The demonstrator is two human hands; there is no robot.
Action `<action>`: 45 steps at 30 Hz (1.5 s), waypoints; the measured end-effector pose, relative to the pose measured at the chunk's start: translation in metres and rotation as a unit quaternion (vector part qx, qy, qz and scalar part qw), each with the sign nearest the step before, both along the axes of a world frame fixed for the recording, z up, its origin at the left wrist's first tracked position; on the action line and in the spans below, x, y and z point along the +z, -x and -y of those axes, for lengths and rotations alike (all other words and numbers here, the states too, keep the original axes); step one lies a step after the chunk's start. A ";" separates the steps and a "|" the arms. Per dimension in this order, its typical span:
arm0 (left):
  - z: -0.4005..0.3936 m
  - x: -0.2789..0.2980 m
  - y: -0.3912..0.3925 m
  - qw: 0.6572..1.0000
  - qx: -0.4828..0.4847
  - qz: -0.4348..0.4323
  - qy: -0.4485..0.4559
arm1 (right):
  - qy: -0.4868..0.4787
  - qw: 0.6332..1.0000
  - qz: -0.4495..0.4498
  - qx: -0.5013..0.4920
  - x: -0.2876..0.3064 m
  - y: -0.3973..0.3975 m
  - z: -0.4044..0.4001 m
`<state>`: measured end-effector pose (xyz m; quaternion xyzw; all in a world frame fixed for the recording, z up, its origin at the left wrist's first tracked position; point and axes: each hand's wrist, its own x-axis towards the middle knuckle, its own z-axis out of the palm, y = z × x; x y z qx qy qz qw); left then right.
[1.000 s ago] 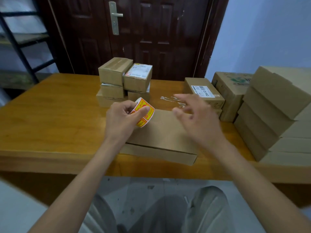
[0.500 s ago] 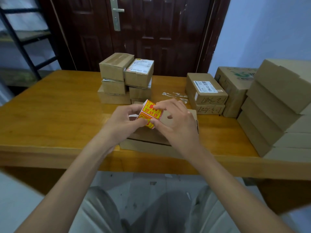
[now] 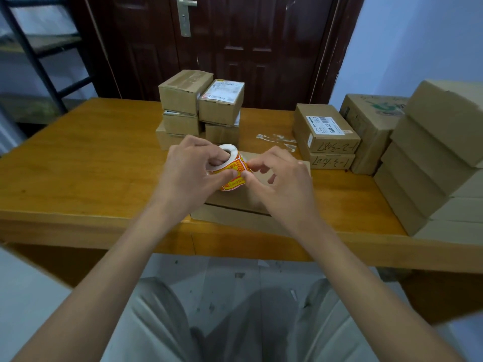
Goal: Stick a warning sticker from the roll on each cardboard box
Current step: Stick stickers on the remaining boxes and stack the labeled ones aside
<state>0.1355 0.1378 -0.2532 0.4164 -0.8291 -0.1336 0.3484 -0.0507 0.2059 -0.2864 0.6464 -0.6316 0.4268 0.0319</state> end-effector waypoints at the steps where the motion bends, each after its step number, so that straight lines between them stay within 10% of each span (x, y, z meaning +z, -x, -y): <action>1: -0.001 -0.001 0.000 1.000 -0.001 -0.005 0.000 | -0.006 1.000 0.001 0.003 0.000 0.000 0.000; 18: 0.003 -0.015 0.001 1.000 -0.018 -0.004 -0.021 | -0.105 0.979 0.152 0.089 0.011 0.019 -0.010; 34: 0.029 -0.020 0.023 0.995 0.086 -0.048 0.019 | -0.005 0.982 0.187 -0.005 0.022 0.061 0.014; 45: 0.032 -0.013 0.013 0.977 0.134 -0.092 0.140 | 0.026 0.981 -0.190 -0.042 0.020 0.038 0.017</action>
